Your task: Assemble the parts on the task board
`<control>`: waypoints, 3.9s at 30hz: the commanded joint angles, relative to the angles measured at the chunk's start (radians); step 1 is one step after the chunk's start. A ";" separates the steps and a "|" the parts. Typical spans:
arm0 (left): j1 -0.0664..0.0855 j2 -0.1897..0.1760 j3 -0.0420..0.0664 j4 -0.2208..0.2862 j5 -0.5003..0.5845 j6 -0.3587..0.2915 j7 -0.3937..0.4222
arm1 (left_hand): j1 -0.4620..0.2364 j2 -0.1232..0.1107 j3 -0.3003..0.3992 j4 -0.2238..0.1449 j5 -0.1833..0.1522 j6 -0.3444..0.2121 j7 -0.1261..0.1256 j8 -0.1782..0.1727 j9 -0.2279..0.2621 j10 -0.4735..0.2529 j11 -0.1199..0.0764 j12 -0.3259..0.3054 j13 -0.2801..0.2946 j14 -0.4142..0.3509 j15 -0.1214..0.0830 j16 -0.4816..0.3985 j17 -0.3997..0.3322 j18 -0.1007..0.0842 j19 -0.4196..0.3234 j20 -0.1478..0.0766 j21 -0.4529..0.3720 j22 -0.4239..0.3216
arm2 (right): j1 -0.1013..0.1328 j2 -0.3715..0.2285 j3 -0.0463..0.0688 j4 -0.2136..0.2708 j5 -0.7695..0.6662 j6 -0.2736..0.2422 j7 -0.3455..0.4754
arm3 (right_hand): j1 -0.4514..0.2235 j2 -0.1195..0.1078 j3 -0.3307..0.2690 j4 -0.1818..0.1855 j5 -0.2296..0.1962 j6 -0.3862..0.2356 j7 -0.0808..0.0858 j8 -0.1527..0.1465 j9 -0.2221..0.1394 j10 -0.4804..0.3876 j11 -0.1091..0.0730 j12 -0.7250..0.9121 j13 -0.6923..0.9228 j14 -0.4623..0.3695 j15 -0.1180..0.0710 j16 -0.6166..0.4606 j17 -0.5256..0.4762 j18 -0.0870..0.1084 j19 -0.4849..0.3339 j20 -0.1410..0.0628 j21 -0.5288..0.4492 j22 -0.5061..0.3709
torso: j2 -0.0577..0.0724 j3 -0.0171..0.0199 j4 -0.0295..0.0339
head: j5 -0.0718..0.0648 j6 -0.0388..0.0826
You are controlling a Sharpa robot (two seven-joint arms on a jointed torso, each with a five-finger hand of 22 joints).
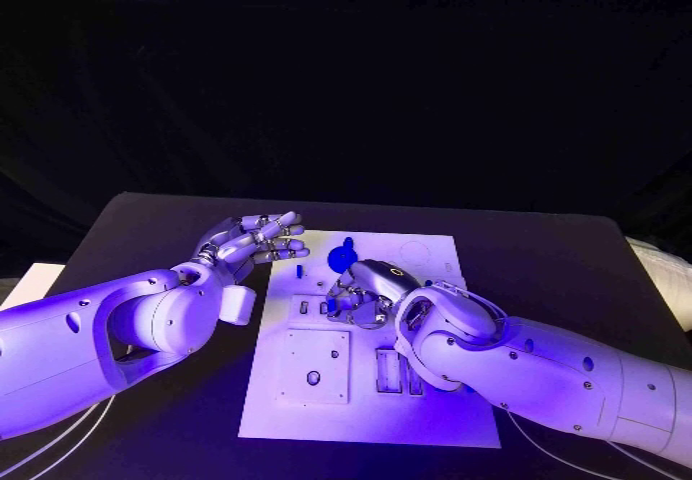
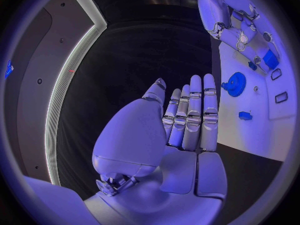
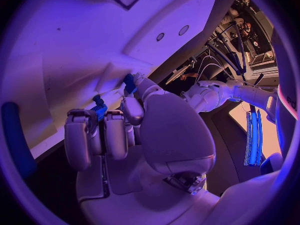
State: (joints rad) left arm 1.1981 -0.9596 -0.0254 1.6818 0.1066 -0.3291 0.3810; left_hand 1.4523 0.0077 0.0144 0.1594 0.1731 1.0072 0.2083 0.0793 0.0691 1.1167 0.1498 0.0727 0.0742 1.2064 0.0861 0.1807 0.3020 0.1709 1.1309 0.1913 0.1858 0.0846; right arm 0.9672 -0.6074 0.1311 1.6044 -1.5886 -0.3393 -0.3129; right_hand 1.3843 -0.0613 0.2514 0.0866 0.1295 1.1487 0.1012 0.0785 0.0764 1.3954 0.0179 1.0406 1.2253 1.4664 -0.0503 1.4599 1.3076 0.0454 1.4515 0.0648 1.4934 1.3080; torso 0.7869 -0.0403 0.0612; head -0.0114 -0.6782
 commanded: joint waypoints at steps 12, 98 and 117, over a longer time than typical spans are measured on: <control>0.001 0.003 0.000 0.003 0.003 0.017 0.014 | 0.013 -0.001 0.001 -0.007 -0.004 -0.005 0.002 -0.005 0.000 -0.006 -0.002 -0.006 0.000 -0.004 0.001 -0.007 0.003 0.010 0.008 0.001 -0.005 -0.001 | -0.006 0.002 -0.006 -0.013 -0.050 0.040 -0.071 | -0.023 -0.025 0.003 -0.003 0.006 -0.028 0.012 -0.014 -0.004 -0.019 0.008 -0.035 -0.020 0.061 0.007 -0.012 0.045 -0.002 -0.015 0.004 -0.009 0.085 | 0.000 -0.0005 0.0003 | -0.002 -0.002; 0.111 0.330 -0.016 -0.280 -1.155 0.487 -1.042 | -0.287 0.053 -0.284 0.131 -0.125 -0.007 -0.168 0.496 0.390 0.224 -0.178 1.126 1.046 0.364 -0.172 1.390 1.269 -0.130 0.363 -0.168 1.269 1.309 | 0.136 -0.353 0.068 0.019 0.764 -0.121 0.379 | 0.004 -0.026 -0.222 0.110 0.068 -0.143 0.036 -0.010 -0.008 -0.115 0.031 -0.218 -0.186 0.040 0.027 -0.082 -0.036 0.023 -0.087 0.024 -0.079 -0.020 | -0.073 0.0334 -0.0282 | 0.040 -0.042; 0.109 0.381 -0.024 -0.318 -1.157 0.553 -1.049 | -0.276 0.062 -0.289 0.129 -0.125 -0.019 -0.169 0.512 0.414 0.225 -0.179 1.129 1.050 0.364 -0.172 1.390 1.269 -0.133 0.366 -0.168 1.278 1.322 | 0.132 -0.340 0.067 0.007 0.743 -0.110 0.371 | 0.011 -0.024 -0.225 0.106 0.076 -0.144 0.036 -0.011 -0.008 -0.126 0.030 -0.242 -0.206 0.036 0.026 -0.096 -0.052 0.027 -0.099 0.023 -0.091 -0.038 | -0.071 0.0333 -0.0215 | 0.035 -0.054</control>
State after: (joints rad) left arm 1.3068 -0.5829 -0.0498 1.3650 -1.0427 0.1841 -0.6618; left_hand 1.1754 0.0597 -0.2688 0.2879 0.0533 0.9943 0.0390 0.5860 0.4816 1.3365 -0.0269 1.1967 1.1234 1.4637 -0.0784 1.5678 1.3077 0.0469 1.4667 0.0303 1.4567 1.3079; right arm 1.1003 -0.9490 0.1985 1.6119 -0.8305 -0.4682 0.0584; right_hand 1.3860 -0.0858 0.0292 0.1958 0.2012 1.0055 0.1405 0.0652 0.0666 1.2785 0.0477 0.8024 1.0204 1.4666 -0.0285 1.3699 1.2565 0.0610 1.3603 0.0879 1.4094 1.2709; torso 0.7156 -0.0070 0.0386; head 0.0242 -0.7303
